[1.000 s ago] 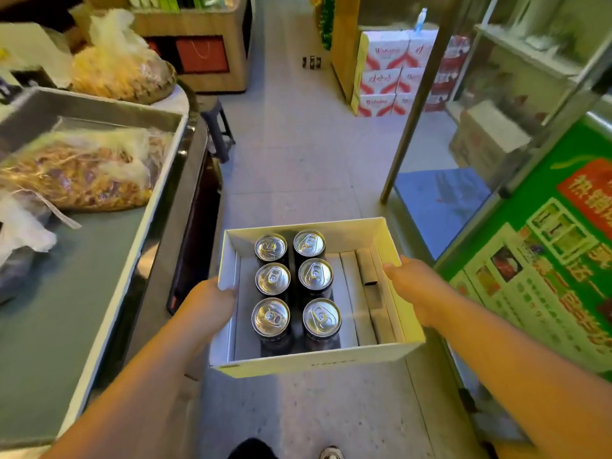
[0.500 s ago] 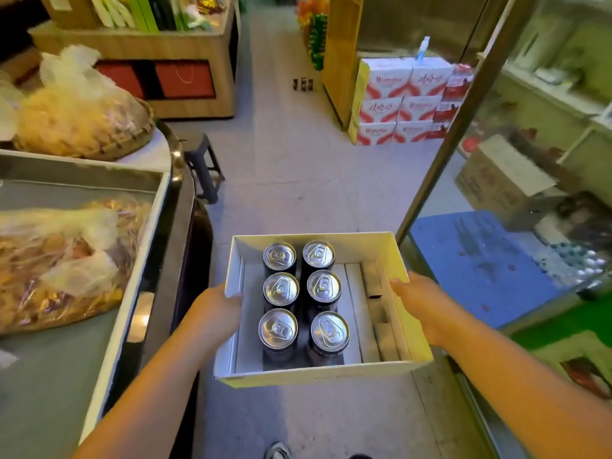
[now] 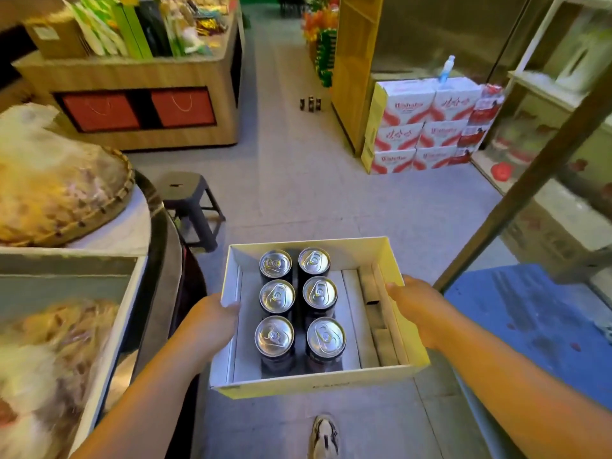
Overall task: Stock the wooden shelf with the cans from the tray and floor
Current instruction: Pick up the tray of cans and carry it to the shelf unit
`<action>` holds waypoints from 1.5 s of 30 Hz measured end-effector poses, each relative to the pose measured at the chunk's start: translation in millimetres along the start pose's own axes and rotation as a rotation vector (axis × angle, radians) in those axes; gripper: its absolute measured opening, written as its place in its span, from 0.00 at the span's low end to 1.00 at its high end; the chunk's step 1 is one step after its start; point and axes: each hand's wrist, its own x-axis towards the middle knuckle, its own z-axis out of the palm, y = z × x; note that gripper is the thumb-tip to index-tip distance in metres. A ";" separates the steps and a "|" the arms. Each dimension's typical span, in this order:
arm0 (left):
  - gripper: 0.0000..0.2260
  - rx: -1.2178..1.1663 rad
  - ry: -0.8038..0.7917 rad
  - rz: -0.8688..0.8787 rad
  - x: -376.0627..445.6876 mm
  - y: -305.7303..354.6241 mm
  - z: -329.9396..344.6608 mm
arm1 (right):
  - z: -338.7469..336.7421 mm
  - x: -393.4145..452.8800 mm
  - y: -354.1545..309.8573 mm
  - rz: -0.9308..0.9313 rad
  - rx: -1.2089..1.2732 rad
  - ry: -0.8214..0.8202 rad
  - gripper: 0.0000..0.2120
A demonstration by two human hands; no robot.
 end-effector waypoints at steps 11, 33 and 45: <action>0.10 0.074 0.060 0.000 276.6 145.8 -55.5 | 20.3 222.5 -216.8 -0.066 -0.024 -0.020 0.18; 0.10 0.115 0.055 0.088 837.3 424.9 -162.7 | 76.5 698.6 -604.1 -0.024 0.054 0.034 0.21; 0.13 0.061 0.030 0.063 1135.2 609.9 -200.4 | 67.0 969.0 -836.9 -0.063 0.021 0.097 0.19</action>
